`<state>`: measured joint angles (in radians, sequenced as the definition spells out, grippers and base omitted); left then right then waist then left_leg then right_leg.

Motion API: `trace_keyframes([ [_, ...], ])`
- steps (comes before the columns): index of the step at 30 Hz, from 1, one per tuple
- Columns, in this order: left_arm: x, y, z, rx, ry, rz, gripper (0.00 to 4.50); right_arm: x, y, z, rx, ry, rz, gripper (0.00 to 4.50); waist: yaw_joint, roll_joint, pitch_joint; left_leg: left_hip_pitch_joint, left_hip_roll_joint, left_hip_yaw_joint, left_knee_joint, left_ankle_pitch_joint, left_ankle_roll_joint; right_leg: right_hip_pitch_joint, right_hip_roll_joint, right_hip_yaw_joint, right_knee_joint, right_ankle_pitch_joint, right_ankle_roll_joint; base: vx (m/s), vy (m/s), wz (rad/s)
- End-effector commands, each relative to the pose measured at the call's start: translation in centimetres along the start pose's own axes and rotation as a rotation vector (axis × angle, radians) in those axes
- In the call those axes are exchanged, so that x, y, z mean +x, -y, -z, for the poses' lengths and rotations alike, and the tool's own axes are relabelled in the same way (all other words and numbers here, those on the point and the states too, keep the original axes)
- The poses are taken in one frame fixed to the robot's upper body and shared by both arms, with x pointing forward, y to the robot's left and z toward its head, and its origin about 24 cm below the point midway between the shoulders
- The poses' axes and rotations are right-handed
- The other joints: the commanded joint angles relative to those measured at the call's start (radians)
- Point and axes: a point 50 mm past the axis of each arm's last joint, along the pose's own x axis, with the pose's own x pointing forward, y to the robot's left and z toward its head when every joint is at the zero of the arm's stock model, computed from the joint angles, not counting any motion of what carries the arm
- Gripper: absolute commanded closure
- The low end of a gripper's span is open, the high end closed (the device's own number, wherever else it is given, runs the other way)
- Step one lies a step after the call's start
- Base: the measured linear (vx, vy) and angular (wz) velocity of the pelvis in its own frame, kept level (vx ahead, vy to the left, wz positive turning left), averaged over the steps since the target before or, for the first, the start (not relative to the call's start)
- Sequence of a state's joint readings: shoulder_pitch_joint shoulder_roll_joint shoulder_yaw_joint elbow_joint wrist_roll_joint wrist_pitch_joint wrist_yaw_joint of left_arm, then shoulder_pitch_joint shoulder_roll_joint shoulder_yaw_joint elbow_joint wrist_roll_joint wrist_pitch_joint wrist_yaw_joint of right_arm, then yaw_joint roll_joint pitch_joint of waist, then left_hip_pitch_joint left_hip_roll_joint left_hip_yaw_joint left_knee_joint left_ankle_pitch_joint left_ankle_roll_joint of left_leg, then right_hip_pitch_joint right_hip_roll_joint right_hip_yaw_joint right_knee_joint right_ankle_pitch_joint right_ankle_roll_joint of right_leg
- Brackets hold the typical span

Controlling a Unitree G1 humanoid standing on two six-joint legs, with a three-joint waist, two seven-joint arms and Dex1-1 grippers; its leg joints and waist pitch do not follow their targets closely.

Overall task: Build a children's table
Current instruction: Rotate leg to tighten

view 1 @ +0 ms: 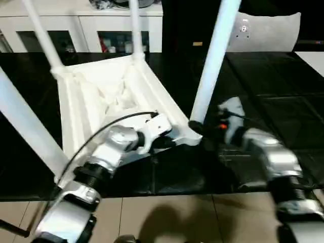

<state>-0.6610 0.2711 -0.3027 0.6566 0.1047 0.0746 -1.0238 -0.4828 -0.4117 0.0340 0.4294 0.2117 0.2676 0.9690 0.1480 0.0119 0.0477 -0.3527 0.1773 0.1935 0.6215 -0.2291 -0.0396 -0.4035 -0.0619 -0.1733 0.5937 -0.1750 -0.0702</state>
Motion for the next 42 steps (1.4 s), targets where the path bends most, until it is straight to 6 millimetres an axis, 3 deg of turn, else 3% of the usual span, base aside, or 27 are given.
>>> trace_keyframes([
  [1, -0.3, 0.4, -0.9, 0.092, 0.038, 0.107, 4.50, -0.8, -0.5, -0.3, -0.080, -0.029, -0.122, 0.52, 0.005, -0.007, -0.078, -0.001, 0.068, -0.037, -0.062, -0.028, 0.106, 0.075, -0.118, 0.086, -0.080, -0.243, 0.015, 0.000, 0.000, 0.00],
  [8, -1.1, 1.3, -0.4, 0.200, -0.005, 0.284, 4.50, -1.9, -1.0, -0.7, -0.157, -0.063, -0.313, 0.52, 0.017, -0.007, -0.079, 0.002, 0.074, -0.037, -0.062, -0.023, 0.115, 0.069, -0.117, 0.084, -0.079, -0.253, 0.006, 0.000, 0.000, 0.00],
  [16, -1.0, 2.3, -0.4, 0.273, -0.022, 0.426, 4.50, -1.3, -2.4, -0.3, -0.121, -0.099, -0.509, 1.32, 0.043, -0.006, -0.080, 0.004, 0.081, -0.038, -0.062, -0.020, 0.111, 0.069, -0.123, 0.087, -0.073, -0.240, -0.023, 0.000, 0.000, 0.00],
  [26, -1.4, 2.0, 0.0, 0.281, -0.035, 0.434, 4.50, -1.3, -2.3, 0.2, -0.083, -0.121, -0.561, 2.10, 0.042, -0.011, -0.079, 0.002, 0.074, -0.036, -0.063, -0.024, 0.091, 0.069, -0.118, 0.084, -0.080, -0.283, 0.017, 0.000, 0.000, 0.00],
  [32, -1.3, 2.1, 0.0, 0.236, -0.004, 0.425, 4.50, -0.8, -2.4, 0.1, -0.064, -0.079, -0.525, 2.52, 0.042, -0.011, -0.080, 0.001, 0.077, -0.037, -0.062, -0.010, 0.096, 0.068, -0.120, 0.085, -0.075, -0.257, 0.009, 0.000, 0.000, 0.00],
  [39, -0.2, 1.8, -1.3, 0.053, 0.086, 0.287, 4.50, 2.1, -1.9, -0.4, 0.049, -0.017, -0.233, 2.56, 0.025, -0.011, -0.073, 0.006, 0.071, -0.037, -0.068, -0.048, 0.058, 0.068, -0.122, 0.079, -0.095, -0.359, 0.022, 0.000, 0.000, 0.00],
  [40, 0.3, 1.7, -1.8, 0.004, 0.103, 0.224, 4.50, 3.2, -1.5, -0.5, 0.103, -0.014, -0.091, 2.56, 0.006, -0.012, -0.070, 0.001, 0.070, -0.041, -0.072, -0.059, 0.041, 0.073, -0.123, 0.075, -0.097, -0.388, 0.035, 0.000, 0.000, 0.00],
  [42, 0.8, 1.5, -2.4, -0.035, 0.121, 0.167, 4.50, 4.0, -1.3, -0.5, 0.136, -0.018, 0.005, 2.56, -0.019, -0.011, -0.069, 0.000, 0.065, -0.043, -0.071, -0.071, 0.026, 0.076, -0.124, 0.070, -0.105, -0.419, 0.039, 0.000, 0.000, 0.00],
])
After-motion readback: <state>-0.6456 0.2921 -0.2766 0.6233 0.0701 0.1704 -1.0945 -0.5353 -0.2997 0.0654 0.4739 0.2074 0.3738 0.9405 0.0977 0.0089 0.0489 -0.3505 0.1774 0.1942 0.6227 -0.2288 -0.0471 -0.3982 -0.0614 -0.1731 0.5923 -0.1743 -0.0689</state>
